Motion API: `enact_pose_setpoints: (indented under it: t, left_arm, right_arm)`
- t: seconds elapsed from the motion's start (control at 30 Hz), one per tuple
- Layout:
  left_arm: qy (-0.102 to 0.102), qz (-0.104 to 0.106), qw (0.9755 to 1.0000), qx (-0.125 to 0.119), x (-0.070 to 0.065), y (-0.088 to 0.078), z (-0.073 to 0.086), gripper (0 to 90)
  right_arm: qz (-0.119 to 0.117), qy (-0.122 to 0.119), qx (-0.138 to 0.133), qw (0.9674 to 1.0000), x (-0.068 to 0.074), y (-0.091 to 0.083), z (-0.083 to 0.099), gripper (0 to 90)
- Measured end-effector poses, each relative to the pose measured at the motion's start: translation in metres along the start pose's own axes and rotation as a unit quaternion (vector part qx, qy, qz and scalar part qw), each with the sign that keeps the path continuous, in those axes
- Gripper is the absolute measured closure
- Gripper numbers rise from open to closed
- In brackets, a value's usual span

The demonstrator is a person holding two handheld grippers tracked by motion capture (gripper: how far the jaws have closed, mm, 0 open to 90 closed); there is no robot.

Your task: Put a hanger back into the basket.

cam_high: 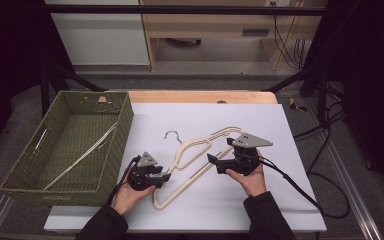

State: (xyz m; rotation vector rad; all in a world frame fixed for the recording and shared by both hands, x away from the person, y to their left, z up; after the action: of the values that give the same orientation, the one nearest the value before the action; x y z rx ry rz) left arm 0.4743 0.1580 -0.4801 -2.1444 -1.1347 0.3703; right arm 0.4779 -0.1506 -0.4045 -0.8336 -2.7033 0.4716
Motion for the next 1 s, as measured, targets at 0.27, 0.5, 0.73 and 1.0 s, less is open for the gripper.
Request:
enact_pose_setpoints:
  t: [0.27,0.5,0.73,1.0]
  left_arm:
    - [0.002,-0.008,0.9999,0.010,-0.0020,0.0067,-0.0001,69.0]
    - [0.006,-0.022,0.9994,0.024,-0.0056,0.0070,-0.0028,71.5]
    - [0.006,-0.042,0.9979,0.048,-0.0092,0.0077,-0.0090,77.0]
    - [-0.041,-0.040,0.9975,0.043,-0.0076,0.0068,-0.0082,79.1]
  right_arm:
    - [0.000,0.000,0.000,1.0000,0.0006,0.0007,0.0003,10.5]
    - [-0.002,0.002,0.001,1.0000,0.0012,0.0013,0.0008,10.5]
    - [-0.007,0.004,0.003,1.0000,0.0012,0.0033,0.0016,10.6]
    - [-0.010,0.004,0.003,0.9999,0.0008,0.0046,0.0019,10.8]
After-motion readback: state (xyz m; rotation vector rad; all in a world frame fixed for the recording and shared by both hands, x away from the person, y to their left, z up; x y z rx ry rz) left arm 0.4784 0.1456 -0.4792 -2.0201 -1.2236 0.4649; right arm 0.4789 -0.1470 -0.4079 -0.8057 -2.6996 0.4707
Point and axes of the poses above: each handheld gripper's, and its own axes: y roughly forward along the jaws, z roughly out of its underside, x roughly to its left, the point moved 1 cm from there along y, roughly forward along the jaws, and after that the axes turned 13 degrees about -z, right-handed, at the moved point
